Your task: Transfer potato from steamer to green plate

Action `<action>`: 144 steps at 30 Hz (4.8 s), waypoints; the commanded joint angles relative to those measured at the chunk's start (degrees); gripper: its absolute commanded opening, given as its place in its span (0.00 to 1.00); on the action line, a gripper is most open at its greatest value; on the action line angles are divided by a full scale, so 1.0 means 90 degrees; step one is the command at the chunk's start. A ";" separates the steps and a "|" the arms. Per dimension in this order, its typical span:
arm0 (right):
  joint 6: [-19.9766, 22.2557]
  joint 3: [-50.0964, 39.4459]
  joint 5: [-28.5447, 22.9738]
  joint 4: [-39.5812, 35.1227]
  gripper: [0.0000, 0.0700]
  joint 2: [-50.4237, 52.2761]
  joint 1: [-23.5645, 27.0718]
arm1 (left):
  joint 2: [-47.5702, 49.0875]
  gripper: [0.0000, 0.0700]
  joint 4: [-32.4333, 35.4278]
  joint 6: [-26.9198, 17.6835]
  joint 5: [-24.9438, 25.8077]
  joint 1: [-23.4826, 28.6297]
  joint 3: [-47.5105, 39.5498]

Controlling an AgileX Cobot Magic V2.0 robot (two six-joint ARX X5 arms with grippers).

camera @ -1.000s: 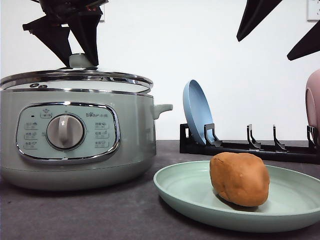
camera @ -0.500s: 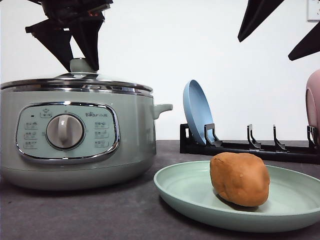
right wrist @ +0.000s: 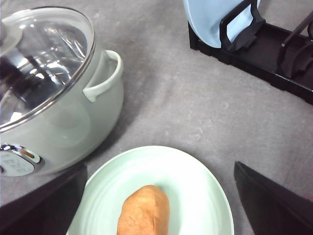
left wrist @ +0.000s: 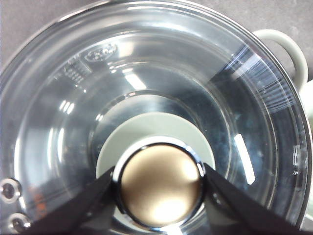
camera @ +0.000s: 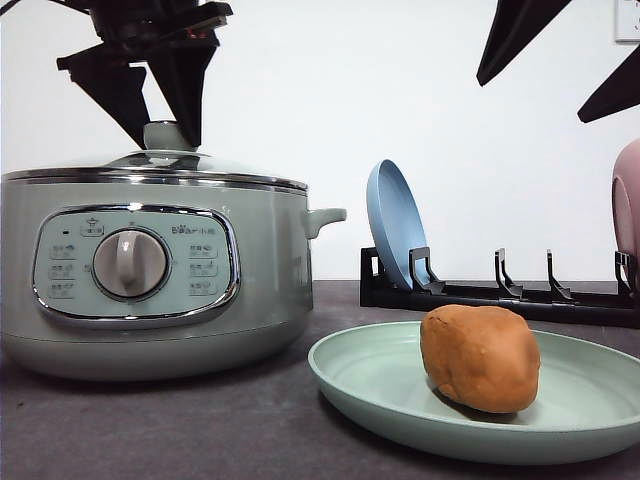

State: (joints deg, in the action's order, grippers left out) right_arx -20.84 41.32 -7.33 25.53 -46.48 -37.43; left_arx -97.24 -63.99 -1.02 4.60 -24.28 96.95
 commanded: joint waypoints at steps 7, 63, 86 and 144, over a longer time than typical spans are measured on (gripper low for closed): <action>0.0056 0.0104 -0.0005 0.0099 0.87 -0.0024 -0.0029 | 0.0179 0.80 0.0156 0.0071 0.0107 -0.0068 0.0125; 0.0081 0.0104 0.2625 0.0402 0.00 -0.0024 -0.0032 | 0.2576 0.01 -0.0929 0.0230 0.0853 -0.0067 0.0129; 0.0080 0.0104 0.2625 0.0405 0.00 -0.0024 -0.0034 | 0.7489 0.01 0.6088 -0.0323 0.0319 0.2798 -0.5358; 0.0080 0.0104 0.2625 0.0405 0.00 -0.0024 -0.0034 | 1.0784 0.01 0.6108 0.0051 -0.0536 0.3114 -1.0695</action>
State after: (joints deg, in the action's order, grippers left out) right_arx -20.80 41.32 16.30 29.71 -46.48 -37.39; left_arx -0.25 -9.95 -1.37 -0.14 3.62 1.85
